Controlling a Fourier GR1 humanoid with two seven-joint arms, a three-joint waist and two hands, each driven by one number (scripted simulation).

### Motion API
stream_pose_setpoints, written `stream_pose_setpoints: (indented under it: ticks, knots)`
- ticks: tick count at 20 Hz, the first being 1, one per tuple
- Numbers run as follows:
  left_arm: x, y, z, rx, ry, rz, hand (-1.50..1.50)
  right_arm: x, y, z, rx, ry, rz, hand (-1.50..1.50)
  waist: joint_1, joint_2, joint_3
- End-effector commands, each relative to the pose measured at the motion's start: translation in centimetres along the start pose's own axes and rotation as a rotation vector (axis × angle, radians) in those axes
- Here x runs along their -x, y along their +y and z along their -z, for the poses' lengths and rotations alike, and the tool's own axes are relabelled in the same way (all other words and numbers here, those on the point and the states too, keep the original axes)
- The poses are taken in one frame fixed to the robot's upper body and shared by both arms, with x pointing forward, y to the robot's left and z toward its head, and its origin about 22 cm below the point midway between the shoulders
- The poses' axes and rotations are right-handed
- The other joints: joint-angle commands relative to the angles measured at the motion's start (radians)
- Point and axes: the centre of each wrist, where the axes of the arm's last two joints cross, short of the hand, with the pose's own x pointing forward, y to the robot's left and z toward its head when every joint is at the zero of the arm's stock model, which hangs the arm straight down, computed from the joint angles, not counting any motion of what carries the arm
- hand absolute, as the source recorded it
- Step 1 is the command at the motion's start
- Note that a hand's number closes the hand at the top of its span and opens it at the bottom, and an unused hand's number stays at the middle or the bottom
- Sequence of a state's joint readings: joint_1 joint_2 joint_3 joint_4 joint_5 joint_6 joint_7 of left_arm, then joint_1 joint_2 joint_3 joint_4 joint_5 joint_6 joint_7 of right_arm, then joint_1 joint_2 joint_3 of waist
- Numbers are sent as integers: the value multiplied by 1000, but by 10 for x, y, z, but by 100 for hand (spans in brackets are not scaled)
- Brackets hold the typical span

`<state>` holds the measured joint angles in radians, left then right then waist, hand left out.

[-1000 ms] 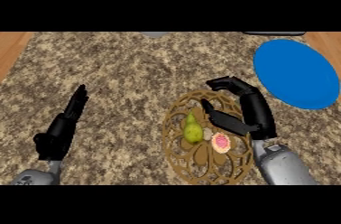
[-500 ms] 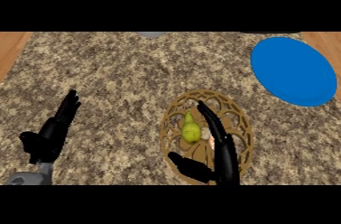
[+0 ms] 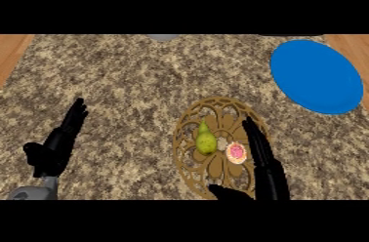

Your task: Pick the cupcake from the placemat and place it in the plate

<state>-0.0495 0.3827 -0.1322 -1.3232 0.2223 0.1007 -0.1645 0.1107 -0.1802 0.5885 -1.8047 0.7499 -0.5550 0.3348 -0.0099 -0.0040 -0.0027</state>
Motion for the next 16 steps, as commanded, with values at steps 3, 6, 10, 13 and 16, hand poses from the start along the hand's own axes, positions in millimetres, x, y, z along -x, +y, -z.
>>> stream_pose_setpoints:
  ticks: [3, 6, 10, 13, 16]
  knots:
    - [5, 6, 3, 0, -6, 1, 0, -10, -25, -1, -172, 164, -275, -150, 3, 4, -2]
    - [-7, -8, 6, 5, 1, -7, 0, -26, -33, 0, -257, 222, -304, -150, 9, 3, 2]
    - [6, 11, 6, 8, -12, -18, 0, -47, -33, 17, -294, 289, -303, -150, 12, 5, 2]
    - [6, 0, 1, 12, -1, -11, 0, -44, -34, 3, -306, 341, -356, -150, 9, 3, 2]
    - [-3, -4, -3, 23, -13, -11, 0, -44, -15, 12, -337, 362, -397, -150, 12, 3, 3]
